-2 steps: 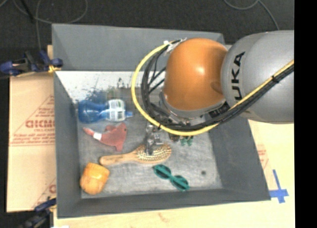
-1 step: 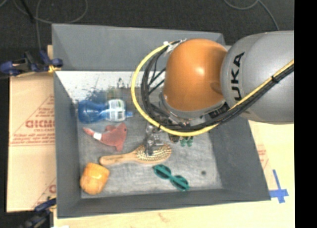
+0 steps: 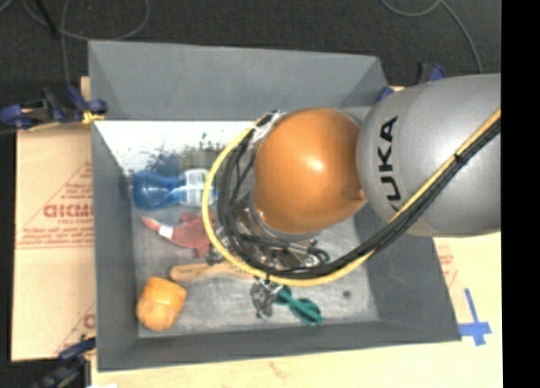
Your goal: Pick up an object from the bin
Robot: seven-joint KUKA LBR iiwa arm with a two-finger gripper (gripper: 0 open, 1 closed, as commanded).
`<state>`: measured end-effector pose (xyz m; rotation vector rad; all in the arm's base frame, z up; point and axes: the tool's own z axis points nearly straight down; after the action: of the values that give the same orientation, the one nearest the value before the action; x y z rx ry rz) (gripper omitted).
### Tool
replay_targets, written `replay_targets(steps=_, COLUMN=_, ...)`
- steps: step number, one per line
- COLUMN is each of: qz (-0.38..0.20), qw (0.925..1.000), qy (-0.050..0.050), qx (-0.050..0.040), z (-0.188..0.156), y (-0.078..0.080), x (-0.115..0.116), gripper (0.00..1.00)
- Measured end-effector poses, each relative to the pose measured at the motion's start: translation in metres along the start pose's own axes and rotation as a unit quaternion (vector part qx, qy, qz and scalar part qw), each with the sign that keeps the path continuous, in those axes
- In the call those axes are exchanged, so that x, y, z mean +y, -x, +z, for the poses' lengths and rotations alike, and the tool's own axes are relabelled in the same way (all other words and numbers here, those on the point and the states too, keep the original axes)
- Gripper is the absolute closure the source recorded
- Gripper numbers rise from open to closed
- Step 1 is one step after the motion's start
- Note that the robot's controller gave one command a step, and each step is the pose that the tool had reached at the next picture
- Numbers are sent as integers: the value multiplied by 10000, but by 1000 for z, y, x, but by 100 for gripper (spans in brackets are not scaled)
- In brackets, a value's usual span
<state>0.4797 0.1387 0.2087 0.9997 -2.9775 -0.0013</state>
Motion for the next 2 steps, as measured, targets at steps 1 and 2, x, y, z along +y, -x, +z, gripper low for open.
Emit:
replay_targets(steps=1, qz=12, qw=10000, qy=0, qx=-12, z=-1, y=1, x=-1, gripper=0)
replay_targets(steps=2, qz=-323, qw=9995, qy=-29, qx=-49, z=43, y=23, x=-29, gripper=0)
